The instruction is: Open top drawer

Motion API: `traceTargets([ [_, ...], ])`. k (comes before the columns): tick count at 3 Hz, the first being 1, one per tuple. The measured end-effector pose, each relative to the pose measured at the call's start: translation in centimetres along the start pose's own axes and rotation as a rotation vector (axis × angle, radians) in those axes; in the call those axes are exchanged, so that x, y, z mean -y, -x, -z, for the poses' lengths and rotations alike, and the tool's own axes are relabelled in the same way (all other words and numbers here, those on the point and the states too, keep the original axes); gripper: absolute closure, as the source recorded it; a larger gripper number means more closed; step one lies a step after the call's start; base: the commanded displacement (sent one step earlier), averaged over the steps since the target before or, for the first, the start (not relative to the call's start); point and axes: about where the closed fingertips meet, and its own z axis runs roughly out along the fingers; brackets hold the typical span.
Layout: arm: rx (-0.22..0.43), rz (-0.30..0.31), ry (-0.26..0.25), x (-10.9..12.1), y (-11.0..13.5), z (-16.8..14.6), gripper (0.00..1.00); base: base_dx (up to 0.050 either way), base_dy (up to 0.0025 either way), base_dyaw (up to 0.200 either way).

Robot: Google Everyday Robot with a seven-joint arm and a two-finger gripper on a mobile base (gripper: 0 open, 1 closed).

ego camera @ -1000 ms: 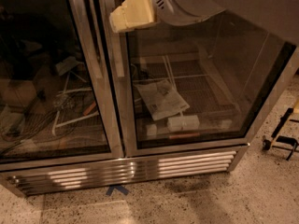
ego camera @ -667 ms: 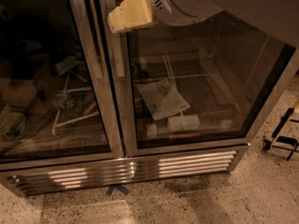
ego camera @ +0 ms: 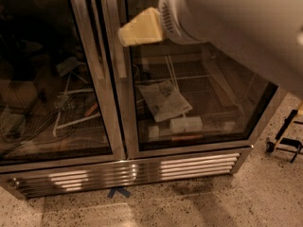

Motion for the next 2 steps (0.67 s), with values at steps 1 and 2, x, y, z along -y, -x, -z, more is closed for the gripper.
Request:
traceTargets([
  [1,0.040,0.046,0.011,2.8,-2.1,-2.8,0.00,0.000,0.00000,0.000],
  [2,0.048,0.062,0.004,7.3,-3.1,-5.0,0.00,0.000,0.00000,0.000],
])
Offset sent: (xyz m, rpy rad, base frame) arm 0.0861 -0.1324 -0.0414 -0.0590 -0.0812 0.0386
